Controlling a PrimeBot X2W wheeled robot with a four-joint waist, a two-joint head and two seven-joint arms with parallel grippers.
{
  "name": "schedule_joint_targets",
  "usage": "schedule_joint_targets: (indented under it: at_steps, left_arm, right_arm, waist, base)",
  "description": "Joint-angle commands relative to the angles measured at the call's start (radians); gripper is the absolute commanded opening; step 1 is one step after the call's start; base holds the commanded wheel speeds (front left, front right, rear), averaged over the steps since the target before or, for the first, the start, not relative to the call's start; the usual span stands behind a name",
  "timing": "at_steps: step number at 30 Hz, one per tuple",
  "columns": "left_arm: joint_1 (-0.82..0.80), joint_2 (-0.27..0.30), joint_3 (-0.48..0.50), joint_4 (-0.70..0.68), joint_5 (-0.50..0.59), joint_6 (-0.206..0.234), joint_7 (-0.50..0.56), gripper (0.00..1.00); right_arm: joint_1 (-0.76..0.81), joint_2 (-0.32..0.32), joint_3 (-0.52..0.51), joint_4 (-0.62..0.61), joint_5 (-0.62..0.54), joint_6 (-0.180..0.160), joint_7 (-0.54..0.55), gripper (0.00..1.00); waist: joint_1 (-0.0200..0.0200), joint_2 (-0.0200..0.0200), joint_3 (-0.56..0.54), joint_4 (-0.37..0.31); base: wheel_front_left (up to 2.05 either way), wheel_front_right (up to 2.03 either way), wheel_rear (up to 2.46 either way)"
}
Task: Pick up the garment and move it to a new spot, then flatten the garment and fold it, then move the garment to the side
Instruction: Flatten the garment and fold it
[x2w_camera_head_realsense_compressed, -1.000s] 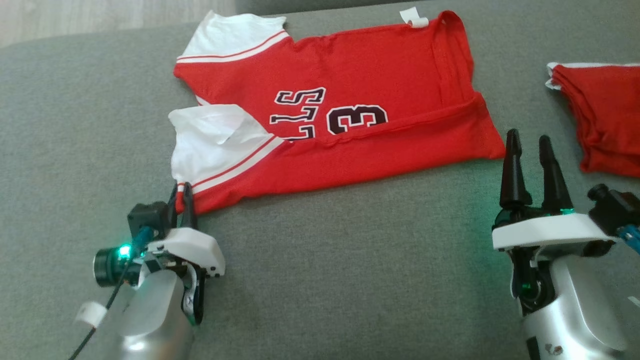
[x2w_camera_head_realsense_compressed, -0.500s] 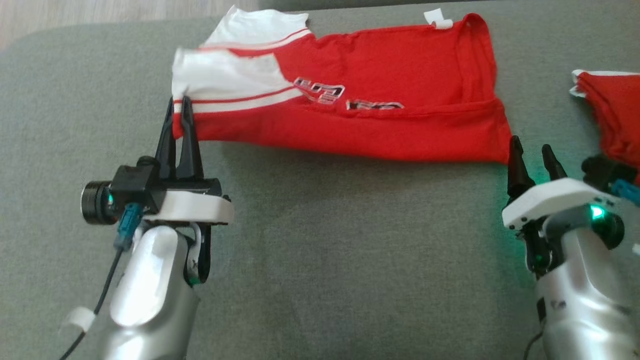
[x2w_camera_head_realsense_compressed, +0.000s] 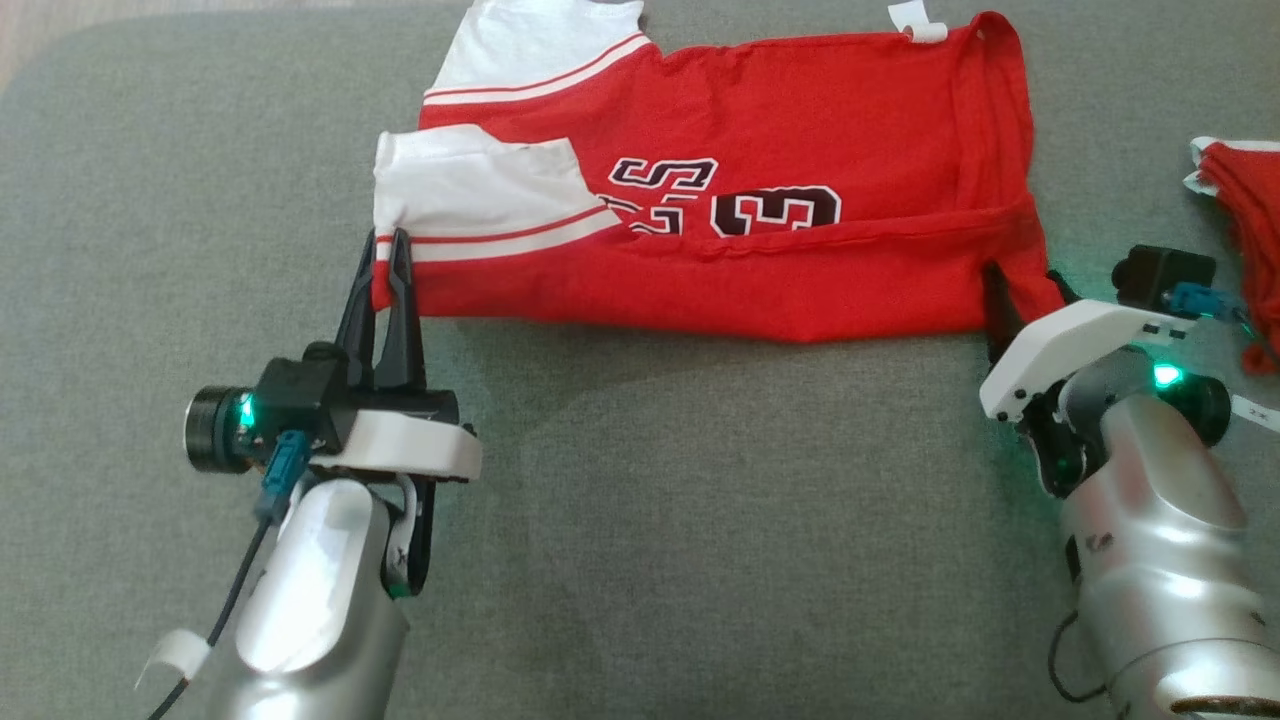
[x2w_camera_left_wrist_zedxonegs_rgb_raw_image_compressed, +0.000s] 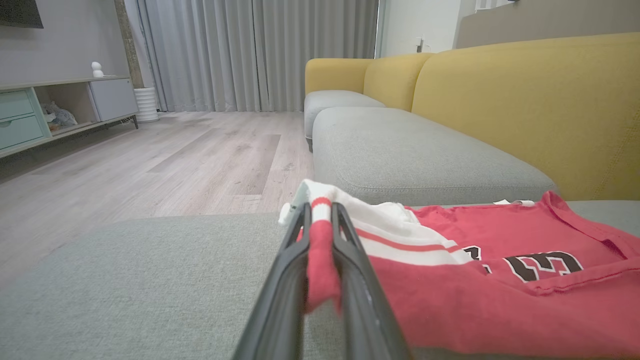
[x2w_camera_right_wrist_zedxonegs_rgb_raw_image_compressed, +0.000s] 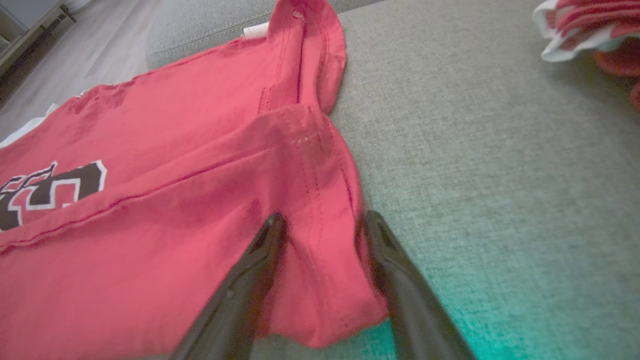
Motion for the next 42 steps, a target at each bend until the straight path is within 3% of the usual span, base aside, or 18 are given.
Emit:
schedule_joint_targets:
  at_steps: [1,9,19,28,35,36,37,38,39,40,42]
  left_arm:
    - [-0.026,0.013,0.027,-0.028,0.005,-0.004,-0.009,0.0]
    - [-0.002,0.025,0.026,0.061,0.011,-0.002,-0.009,0.0]
    - [0.088,0.063,-0.02,0.19,0.013,-0.037,0.072,0.0]
    - [0.197,0.089,-0.049,0.178,-0.002,-0.058,0.166,0.0]
    - [0.255,0.107,-0.066,0.113,0.002,-0.037,0.248,0.0]
    - [0.258,0.106,-0.069,0.103,0.004,-0.032,0.255,0.0]
    - [0.259,0.104,-0.073,0.094,0.006,-0.028,0.262,0.0]
    - [0.26,0.103,-0.078,0.086,0.008,-0.026,0.271,0.0]
    - [0.261,0.099,-0.084,0.069,0.009,-0.021,0.283,0.26]
    - [0.261,0.099,-0.085,0.06,0.009,-0.018,0.284,1.0]
    - [0.258,0.096,-0.081,0.044,0.007,-0.007,0.276,1.0]
  right_arm:
    - [0.001,0.015,0.027,0.003,-0.009,-0.001,0.014,0.0]
    - [0.021,0.015,-0.013,0.011,-0.111,-0.001,-0.052,0.0]
    - [0.168,0.015,-0.036,-0.062,-0.102,-0.001,-0.027,0.0]
    - [0.373,0.015,-0.052,-0.303,-0.095,-0.001,0.139,0.0]
    - [0.512,0.015,-0.035,-0.534,-0.045,-0.001,0.24,0.0]
    - [0.523,0.015,-0.031,-0.556,-0.042,-0.001,0.241,0.1]
    - [0.531,0.015,-0.033,-0.574,-0.042,-0.001,0.237,0.96]
    - [0.536,0.015,-0.039,-0.589,-0.037,-0.001,0.23,1.0]
    - [0.541,0.015,-0.04,-0.61,-0.029,-0.001,0.21,1.0]
    - [0.541,0.015,-0.036,-0.621,-0.025,-0.001,0.194,1.0]
    - [0.538,0.015,-0.034,-0.642,-0.022,-0.001,0.151,1.0]
  waist:
    - [0.0,0.0,-0.004,0.0]
    - [0.0,0.0,-0.071,-0.015]
    - [0.0,0.0,-0.22,-0.03]
    - [0.0,0.0,-0.287,-0.048]
    - [0.0,0.0,-0.281,-0.058]
    - [0.0,0.0,-0.278,-0.059]
    - [0.0,0.0,-0.275,-0.059]
    - [0.0,0.0,-0.272,-0.059]
    - [0.0,0.0,-0.267,-0.058]
    - [0.0,0.0,-0.264,-0.058]
    - [0.0,0.0,-0.259,-0.058]
  base:
    - [0.0,0.0,0.0]
    - [0.0,0.0,0.0]
    - [0.0,0.0,0.0]
    - [0.0,0.0,0.0]
    - [0.0,0.0,0.0]
    - [0.0,0.0,0.0]
    - [0.0,0.0,0.0]
    - [0.0,0.0,0.0]
    - [0.0,0.0,0.0]
    - [0.0,0.0,0.0]
    - [0.0,0.0,0.0]
